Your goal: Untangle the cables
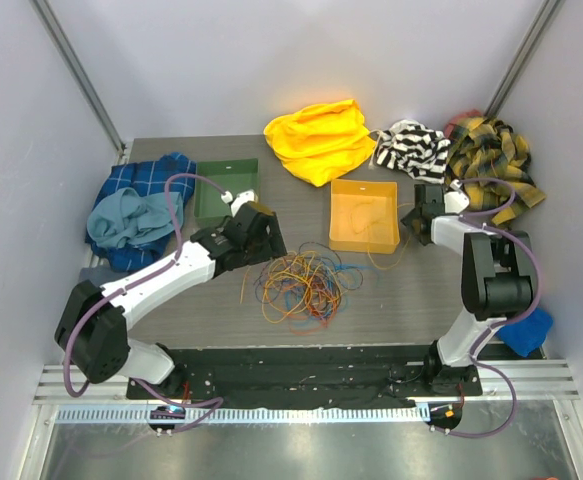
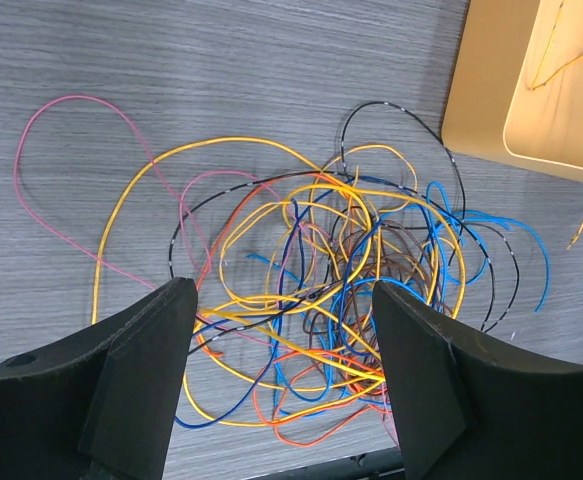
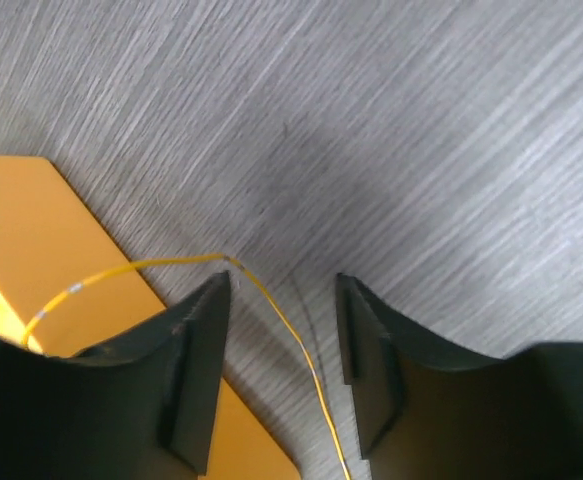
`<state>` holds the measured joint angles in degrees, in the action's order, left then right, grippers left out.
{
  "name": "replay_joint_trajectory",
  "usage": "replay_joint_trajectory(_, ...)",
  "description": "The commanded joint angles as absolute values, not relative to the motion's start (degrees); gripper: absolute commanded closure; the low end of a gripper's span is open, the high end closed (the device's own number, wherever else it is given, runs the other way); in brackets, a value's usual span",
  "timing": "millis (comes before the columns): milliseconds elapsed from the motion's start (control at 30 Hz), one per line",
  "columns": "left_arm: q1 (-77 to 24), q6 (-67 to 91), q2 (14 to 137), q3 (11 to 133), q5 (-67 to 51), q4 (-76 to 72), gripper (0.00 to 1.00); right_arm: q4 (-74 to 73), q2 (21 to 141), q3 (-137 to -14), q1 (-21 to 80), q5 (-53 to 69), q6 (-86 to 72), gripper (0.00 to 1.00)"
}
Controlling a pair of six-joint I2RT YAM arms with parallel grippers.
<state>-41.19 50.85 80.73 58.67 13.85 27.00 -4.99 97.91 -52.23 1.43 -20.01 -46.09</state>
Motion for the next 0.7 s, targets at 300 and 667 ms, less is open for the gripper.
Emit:
replay_joint_trajectory(300, -41.84, 51.33, 78.40, 57.66, 13.97, 25.05, 0.25, -6.15, 101.25, -58.10, 1.58, -23.47, -42.81, 0.99)
replay_joint_trajectory(667, -42.19, 51.33, 76.82, 56.25, 14.15, 25.14, 0.26, -11.24, 83.24, -62.11, 5.44, -26.27, -40.44, 0.99)
